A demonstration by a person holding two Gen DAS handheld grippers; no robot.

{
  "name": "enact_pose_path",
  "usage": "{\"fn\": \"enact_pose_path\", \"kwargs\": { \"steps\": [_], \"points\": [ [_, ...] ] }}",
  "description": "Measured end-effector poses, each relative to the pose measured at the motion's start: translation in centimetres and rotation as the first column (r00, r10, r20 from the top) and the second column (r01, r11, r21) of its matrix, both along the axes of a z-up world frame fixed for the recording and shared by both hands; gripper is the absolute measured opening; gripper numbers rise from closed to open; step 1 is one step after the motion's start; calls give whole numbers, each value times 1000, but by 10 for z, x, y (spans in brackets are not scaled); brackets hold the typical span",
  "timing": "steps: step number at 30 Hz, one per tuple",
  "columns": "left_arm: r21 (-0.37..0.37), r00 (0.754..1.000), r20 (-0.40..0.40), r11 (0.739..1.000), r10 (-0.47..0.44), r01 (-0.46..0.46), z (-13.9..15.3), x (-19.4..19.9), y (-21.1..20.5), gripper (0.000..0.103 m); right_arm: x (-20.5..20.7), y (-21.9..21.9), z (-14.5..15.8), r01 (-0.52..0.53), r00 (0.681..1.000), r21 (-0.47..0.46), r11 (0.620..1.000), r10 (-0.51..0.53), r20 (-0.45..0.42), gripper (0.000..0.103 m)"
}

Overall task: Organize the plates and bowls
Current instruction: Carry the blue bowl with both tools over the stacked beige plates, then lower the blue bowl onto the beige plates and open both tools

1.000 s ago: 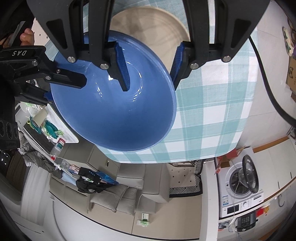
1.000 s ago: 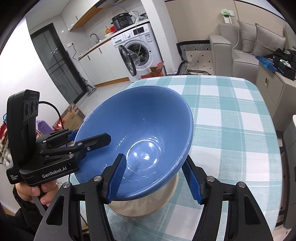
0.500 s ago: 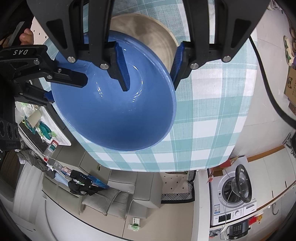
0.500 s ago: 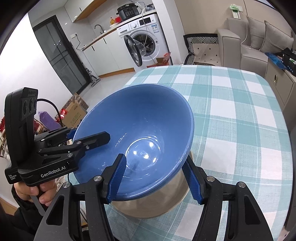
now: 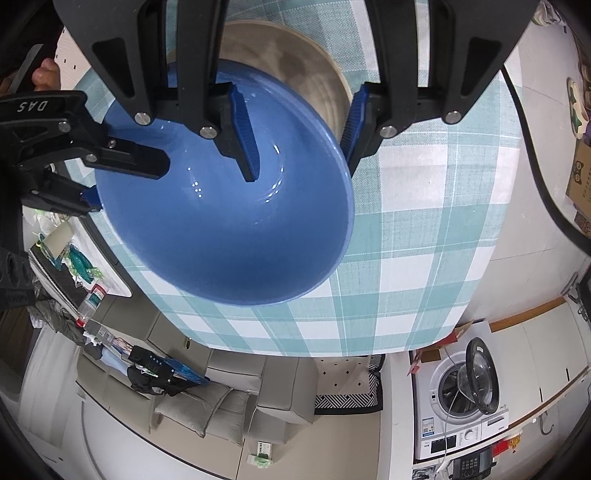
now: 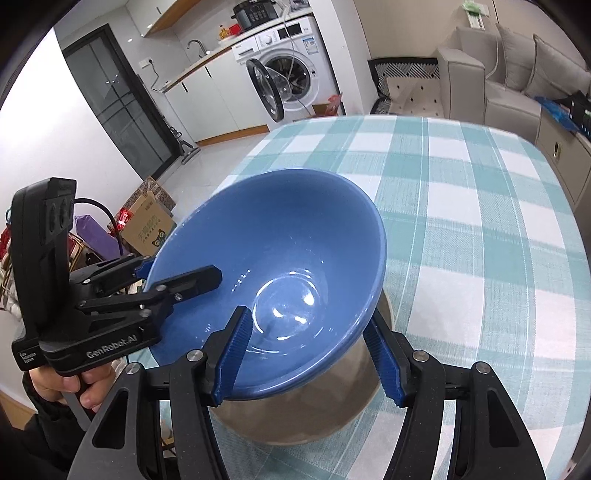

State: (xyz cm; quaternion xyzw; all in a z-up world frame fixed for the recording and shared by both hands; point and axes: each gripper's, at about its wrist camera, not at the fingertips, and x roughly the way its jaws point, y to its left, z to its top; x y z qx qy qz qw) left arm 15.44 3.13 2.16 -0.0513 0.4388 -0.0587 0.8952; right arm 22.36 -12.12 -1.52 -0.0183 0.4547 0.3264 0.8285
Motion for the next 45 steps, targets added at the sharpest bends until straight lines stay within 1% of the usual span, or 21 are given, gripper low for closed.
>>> {"fn": "enact_pose_path", "kwargs": {
  "steps": [7,10,12,14,15,16,17,19,20,21,22,23,26,28,29,31,34,38,45],
  "points": [
    [-12,1000,-5,1000,1,-1,-3,0,5,42,-2,2,0,-9,1000,-7,1000,9,11,64],
    [-32,1000,-6,999,4,-4,-5,1,8,42,-2,2,0,-13,1000,-1,1000,13,14,64],
    [-34,1000,1,999,0,0,-5,-1,8,45,-2,1,0,-13,1000,4,1000,13,14,65],
    [-42,1000,8,999,-6,7,-4,-3,7,51,-1,-1,1,-12,1000,15,1000,12,14,65],
    [-42,1000,16,999,-10,10,-3,-4,7,53,-2,-2,3,-13,1000,19,1000,12,19,65],
    [-39,1000,24,999,-12,13,-2,-5,8,56,-2,-3,4,-10,1000,21,1000,10,25,66],
    [-35,999,35,999,-12,13,0,-7,8,63,-3,-5,5,-7,999,23,1000,7,31,69],
    [-31,998,63,999,-13,15,6,-12,9,65,-5,-8,8,-3,999,22,1000,2,43,74],
    [-33,997,75,999,-17,19,8,-14,10,71,-5,-10,9,1,999,22,1000,-2,48,78],
    [-36,996,90,999,-18,21,11,-17,12,77,-6,-12,10,5,999,24,1000,-6,54,81],
    [-38,994,110,999,-9,13,14,-21,14,88,-7,-15,10,10,998,27,1000,-11,58,86],
    [-39,991,133,999,1,4,17,-24,16,92,-8,-17,11,13,998,32,999,-15,60,88],
    [-41,981,192,999,9,-1,25,-36,21,98,-15,-22,12,8,996,44,999,-12,92,92],
    [-23,975,222,1000,22,-17,27,-42,23,99,-20,-23,13,6,993,50,999,-12,116,96],
    [-14,973,231,1000,25,-23,27,-45,23,102,-23,-24,13,6,991,57,998,-13,131,98],
    [10,967,253,999,27,-31,26,-51,23,103,-31,-26,15,3,986,74,997,-15,165,99],
    [25,958,285,999,28,-36,25,-60,23,103,-40,-30,17,3,978,93,996,-23,209,102],
    [20,947,317,998,46,-55,19,-72,26,103,-53,-38,17,13,963,124,992,-46,265,103],
    [33,930,362,996,65,-82,5,-91,21,103,-74,-50,7,19,949,161,987,-69,307,103]
  ]
}}
